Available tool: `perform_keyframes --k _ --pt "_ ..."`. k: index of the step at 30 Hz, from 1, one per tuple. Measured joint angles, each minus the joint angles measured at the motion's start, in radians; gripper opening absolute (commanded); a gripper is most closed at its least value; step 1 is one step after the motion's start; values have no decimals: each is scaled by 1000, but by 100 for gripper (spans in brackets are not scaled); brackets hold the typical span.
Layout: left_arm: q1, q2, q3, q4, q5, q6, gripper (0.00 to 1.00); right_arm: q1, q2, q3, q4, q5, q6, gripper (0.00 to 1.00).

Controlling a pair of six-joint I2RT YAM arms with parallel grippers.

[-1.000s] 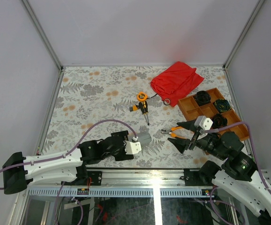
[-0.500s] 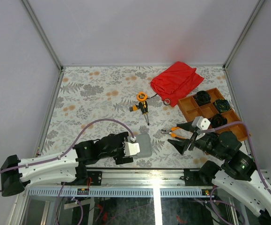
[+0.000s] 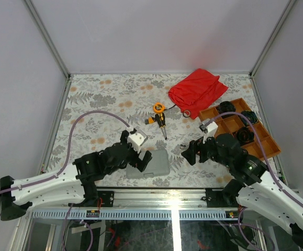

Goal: Sort the tools into containers
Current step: Adjust the storage box at the center of the board.

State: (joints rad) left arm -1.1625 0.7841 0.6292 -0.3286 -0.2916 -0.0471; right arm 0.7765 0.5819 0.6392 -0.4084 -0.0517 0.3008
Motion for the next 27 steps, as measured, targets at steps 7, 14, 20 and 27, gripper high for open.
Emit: perform_keyframes --k 7,14,20,27 --pt "17 114 76 -31 -151 -352 100 0 112 -10 2 15 206 74" --pt "273 162 -7 16 -45 -487 97 102 218 -147 136 47 411 69" --pt "465 170 -112 118 137 -517 92 333 368 -211 284 153 562 62" --pt "469 309 -108 254 252 -513 79 414 551 -267 534 181 698 53"
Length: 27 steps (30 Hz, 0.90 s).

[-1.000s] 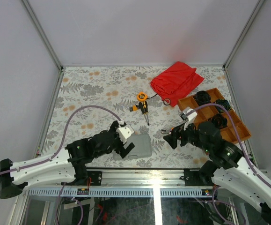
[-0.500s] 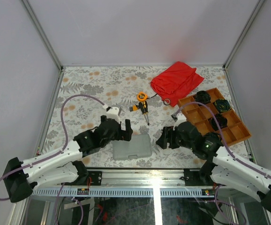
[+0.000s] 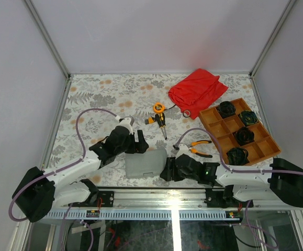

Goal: Sort the tools into containers
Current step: Adjust the storage box at the center of the board.

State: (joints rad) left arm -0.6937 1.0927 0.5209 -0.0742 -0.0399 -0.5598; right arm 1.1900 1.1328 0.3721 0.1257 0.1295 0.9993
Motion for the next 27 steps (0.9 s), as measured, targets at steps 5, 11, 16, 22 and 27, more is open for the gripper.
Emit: perform_keyframes --k 5,11,16,22,27 --pt "0 52 -17 43 50 3 78 2 70 -31 108 13 71 49" --pt "1 -30 -137 115 98 -18 79 -13 72 -37 173 50 98 47" --pt "2 -96 -210 154 129 -47 77 -139 112 -34 233 1 87 46" --pt "-22 -187 -269 154 119 -95 77 -249 212 61 250 -91 21 46" --pt "-111 -227 -288 134 112 -152 76 -318 340 173 251 -156 -61 50"
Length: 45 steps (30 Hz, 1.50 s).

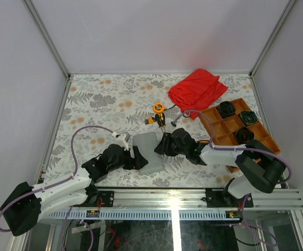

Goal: Sort the tools into containers
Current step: Adjust the storage box at the center of the board.

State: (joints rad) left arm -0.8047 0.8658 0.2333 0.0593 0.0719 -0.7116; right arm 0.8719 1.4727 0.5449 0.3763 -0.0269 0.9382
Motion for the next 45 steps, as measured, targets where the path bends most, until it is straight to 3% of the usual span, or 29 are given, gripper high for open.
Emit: perform_keyframes --k 4,10,20,29,36,41,45 --pt "-16 -26 0 -44 -52 -42 84 -26 47 55 -2 -36 -53 56" --pt "-19 -136 3 -169 -175 -103 95 -31 -24 48 -69 -17 -103 63" --pt "-19 -133 32 -237 -282 -164 100 -35 -111 35 -134 6 -152 57" --pt "-19 11 124 -214 -307 -181 100 -35 -40 47 -152 -6 -140 50" --pt "-19 103 150 -211 -315 -195 100 -36 16 35 -50 -117 -80 46" --pt "-19 187 175 -219 -314 -195 96 -37 32 -1 30 -209 -34 46" --pt "-19 206 195 -219 -315 -194 91 -37 3 -16 13 -196 -19 47"
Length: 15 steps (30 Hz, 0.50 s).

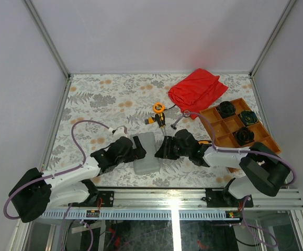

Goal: Sort the tools into containers
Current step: Adjust the storage box at the center of the board.

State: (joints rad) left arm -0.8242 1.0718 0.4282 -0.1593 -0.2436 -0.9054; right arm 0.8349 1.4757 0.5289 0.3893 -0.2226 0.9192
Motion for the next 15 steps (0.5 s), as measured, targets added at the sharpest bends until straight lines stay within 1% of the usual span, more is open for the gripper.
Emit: perform_keyframes --k 3,6,10,15 --pt "0 2 4 0 0 1 85 0 -54 0 -50 63 -3 48" --pt "0 17 5 1 0 4 81 0 -82 9 -99 122 -16 48" --pt "0 51 15 12 5 4 75 0 -77 26 -140 158 -34 47" --pt "0 89 21 57 11 2 72 0 -45 62 -162 181 -58 46"
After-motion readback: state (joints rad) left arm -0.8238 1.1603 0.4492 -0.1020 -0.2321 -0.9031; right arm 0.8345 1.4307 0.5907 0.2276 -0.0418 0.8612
